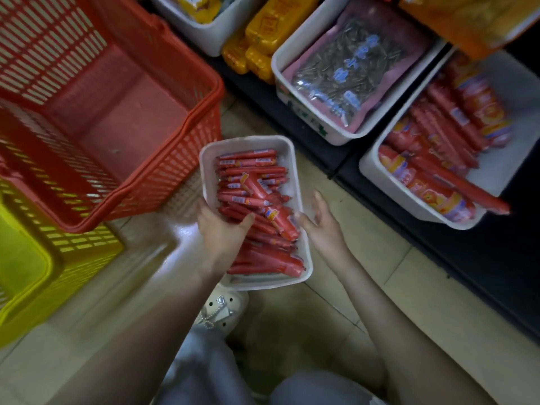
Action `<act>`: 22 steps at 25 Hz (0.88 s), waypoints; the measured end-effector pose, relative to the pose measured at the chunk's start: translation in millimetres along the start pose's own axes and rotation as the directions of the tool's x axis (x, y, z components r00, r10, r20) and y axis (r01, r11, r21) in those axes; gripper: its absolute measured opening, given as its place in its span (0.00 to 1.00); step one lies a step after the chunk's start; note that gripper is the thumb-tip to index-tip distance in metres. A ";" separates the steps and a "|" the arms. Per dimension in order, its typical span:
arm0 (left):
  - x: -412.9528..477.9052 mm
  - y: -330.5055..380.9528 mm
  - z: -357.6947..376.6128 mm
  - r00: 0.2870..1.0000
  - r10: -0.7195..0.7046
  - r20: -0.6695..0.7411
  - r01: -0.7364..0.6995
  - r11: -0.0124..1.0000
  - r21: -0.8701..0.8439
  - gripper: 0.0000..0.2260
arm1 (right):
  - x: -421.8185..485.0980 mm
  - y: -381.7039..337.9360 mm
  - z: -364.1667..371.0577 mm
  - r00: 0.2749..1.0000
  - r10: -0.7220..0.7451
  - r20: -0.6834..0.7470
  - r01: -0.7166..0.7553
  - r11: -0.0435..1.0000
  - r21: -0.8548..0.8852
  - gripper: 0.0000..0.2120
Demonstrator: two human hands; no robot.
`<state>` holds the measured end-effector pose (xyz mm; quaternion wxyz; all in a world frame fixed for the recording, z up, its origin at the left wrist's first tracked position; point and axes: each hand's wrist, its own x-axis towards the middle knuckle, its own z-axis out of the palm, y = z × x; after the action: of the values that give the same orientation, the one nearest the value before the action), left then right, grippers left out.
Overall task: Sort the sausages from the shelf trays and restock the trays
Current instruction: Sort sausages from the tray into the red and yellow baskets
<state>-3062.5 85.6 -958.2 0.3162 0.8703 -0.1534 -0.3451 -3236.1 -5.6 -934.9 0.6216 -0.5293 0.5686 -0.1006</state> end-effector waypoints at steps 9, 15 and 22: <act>-72.7 177.7 103.0 0.819 0.376 0.432 -0.351 0.926 -0.140 0.46 | -54.7 -29.9 -169.0 0.606 -0.259 -0.752 0.084 0.961 -0.263 0.30; -77.6 205.1 132.0 0.789 0.249 0.562 -0.267 0.962 -0.052 0.54 | -36.2 -10.6 -217.9 0.916 -0.019 -0.400 -0.117 0.943 -0.311 0.30; -93.5 172.2 134.9 0.742 0.360 0.566 -0.349 0.928 -0.132 0.37 | -57.0 15.8 -218.4 0.862 -0.112 -0.495 -0.037 0.959 -0.281 0.34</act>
<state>-3231.9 -58.6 -873.9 0.3214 0.6749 -0.4020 -0.5288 -3440.2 -76.3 -867.7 0.3670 -0.5782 0.7094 -0.1664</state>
